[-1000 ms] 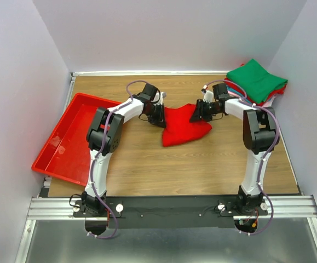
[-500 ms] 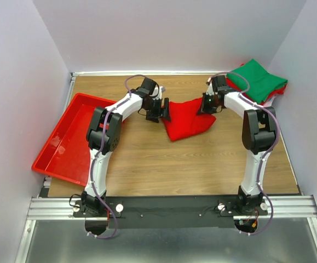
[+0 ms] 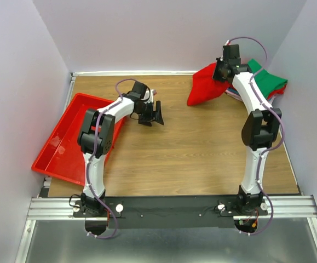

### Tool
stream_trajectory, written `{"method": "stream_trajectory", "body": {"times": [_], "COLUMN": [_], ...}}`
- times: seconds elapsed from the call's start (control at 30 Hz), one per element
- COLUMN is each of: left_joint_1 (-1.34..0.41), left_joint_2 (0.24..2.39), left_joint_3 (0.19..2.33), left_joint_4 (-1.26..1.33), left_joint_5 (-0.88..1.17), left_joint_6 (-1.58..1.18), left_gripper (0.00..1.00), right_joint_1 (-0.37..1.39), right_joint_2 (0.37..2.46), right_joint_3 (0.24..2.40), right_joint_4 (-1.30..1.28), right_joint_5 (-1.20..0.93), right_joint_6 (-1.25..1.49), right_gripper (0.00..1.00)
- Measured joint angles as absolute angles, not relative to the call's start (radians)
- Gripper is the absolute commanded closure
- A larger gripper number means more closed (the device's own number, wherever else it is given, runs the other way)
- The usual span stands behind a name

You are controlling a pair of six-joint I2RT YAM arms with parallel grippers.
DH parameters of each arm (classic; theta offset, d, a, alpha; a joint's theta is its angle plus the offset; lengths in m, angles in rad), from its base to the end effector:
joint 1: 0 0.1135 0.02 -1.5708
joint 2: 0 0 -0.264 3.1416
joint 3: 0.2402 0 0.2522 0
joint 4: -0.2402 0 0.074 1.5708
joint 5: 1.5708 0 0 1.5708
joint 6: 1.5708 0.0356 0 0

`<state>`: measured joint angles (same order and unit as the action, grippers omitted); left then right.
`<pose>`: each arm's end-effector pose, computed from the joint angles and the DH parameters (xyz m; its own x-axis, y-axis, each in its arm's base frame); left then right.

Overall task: Fold and stack the t-shirts
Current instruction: Neatly place the folded tshirt to the corner

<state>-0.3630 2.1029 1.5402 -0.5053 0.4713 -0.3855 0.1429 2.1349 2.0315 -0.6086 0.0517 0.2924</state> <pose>0.4094 -0.1728 0.1684 -0.9549 0.0043 -0.2969 0.1747 0.8168 -0.5499 0.4892 0.0685 0.2994 -0.6491 0.1974 -0.7347 0.0873 0.9787 0.1859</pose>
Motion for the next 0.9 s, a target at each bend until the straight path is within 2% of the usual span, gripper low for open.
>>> {"method": "stream_trajectory", "body": {"times": [0.37,0.57,0.9], "left_joint_1": [-0.362,-0.360,-0.357], "left_joint_2": [2.030,2.010,2.011], "left_joint_3": [1.407,1.361,1.363], "left_joint_4": [-0.406,-0.356,-0.356], "left_joint_5": [0.480,0.487,0.492], "left_joint_6": [-0.392,-0.403,-0.410], "left_gripper": [0.18,0.18,0.18], "right_joint_1": [0.086,0.049,-0.058], "right_joint_2": [2.377,2.427,2.427], "right_joint_3": [2.387,2.527,2.574], "right_joint_4": [-0.659,-0.671,-0.571], "right_joint_5": [0.182,0.194,0.167], "right_joint_6": [0.276,0.290,0.367], "right_gripper": [0.99,0.99,0.99]}}
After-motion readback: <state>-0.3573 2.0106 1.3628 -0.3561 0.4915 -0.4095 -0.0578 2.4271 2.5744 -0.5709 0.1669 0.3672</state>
